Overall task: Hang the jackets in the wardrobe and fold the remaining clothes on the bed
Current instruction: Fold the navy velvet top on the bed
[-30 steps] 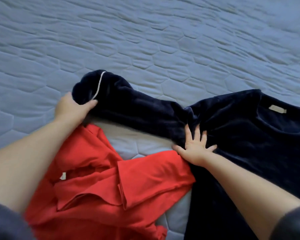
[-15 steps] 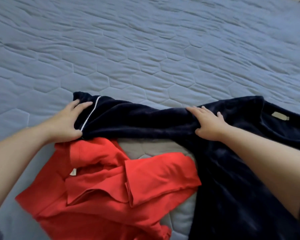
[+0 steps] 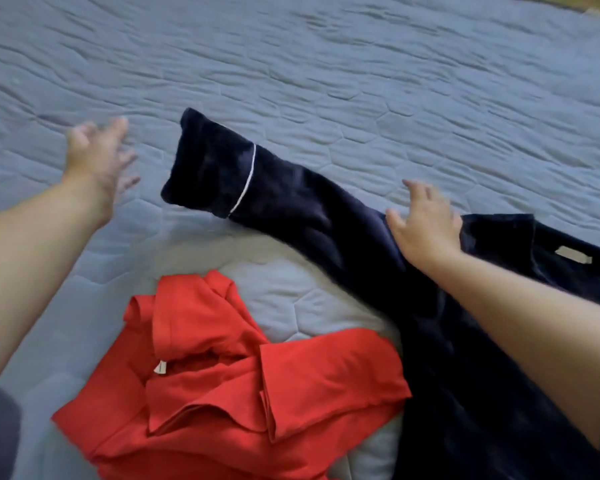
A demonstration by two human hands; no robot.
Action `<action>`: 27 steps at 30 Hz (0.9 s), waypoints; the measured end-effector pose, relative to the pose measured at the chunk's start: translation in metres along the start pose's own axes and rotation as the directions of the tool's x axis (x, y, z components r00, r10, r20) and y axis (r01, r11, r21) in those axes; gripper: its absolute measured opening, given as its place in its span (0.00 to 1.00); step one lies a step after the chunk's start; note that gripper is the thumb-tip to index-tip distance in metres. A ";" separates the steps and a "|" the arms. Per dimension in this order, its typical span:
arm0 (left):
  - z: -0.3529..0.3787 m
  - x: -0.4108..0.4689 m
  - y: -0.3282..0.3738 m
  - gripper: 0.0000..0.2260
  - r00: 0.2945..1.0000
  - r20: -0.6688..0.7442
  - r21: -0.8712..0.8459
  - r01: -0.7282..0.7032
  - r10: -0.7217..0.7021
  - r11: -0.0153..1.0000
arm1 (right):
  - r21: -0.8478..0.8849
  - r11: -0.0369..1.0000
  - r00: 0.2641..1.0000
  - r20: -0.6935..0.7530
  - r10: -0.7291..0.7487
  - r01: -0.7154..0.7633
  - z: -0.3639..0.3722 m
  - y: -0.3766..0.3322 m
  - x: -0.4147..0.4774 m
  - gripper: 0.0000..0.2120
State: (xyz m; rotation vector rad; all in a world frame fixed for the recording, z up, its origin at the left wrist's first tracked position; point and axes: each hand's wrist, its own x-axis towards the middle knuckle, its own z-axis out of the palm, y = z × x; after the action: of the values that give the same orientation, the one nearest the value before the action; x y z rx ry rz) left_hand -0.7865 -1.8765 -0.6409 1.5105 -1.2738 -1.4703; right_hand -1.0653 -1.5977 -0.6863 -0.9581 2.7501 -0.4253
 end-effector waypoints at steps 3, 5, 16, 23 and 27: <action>0.011 -0.014 -0.044 0.26 0.999 0.010 0.382 0.041 -0.049 0.923 | -0.127 0.989 0.993 0.104 -0.060 0.073 0.033 -0.001 -0.022 0.31; 0.015 -0.014 -0.070 0.25 0.999 0.005 0.480 0.032 -0.039 0.877 | -0.181 0.979 0.984 0.163 -0.068 0.098 0.059 0.004 -0.026 0.31; 0.058 0.036 -0.088 0.15 0.974 0.088 0.596 -0.220 0.210 0.772 | -0.293 0.947 0.991 0.019 -0.129 0.129 0.133 0.027 -0.032 0.32; 0.011 0.027 -0.086 0.15 0.989 -0.006 0.883 -0.065 0.148 0.465 | -0.278 0.954 0.992 0.077 -0.096 0.114 0.124 0.026 -0.032 0.32; 0.015 0.020 -0.098 0.10 0.999 -0.009 0.871 -0.016 0.049 0.491 | -0.268 0.955 0.990 0.099 -0.101 0.124 0.122 0.025 -0.031 0.31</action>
State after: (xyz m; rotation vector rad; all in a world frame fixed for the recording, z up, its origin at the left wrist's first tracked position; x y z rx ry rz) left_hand -0.7848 -1.8634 -0.7417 2.0767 -2.2112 -0.6979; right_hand -1.0220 -1.5837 -0.8066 -1.1720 2.7320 -0.0174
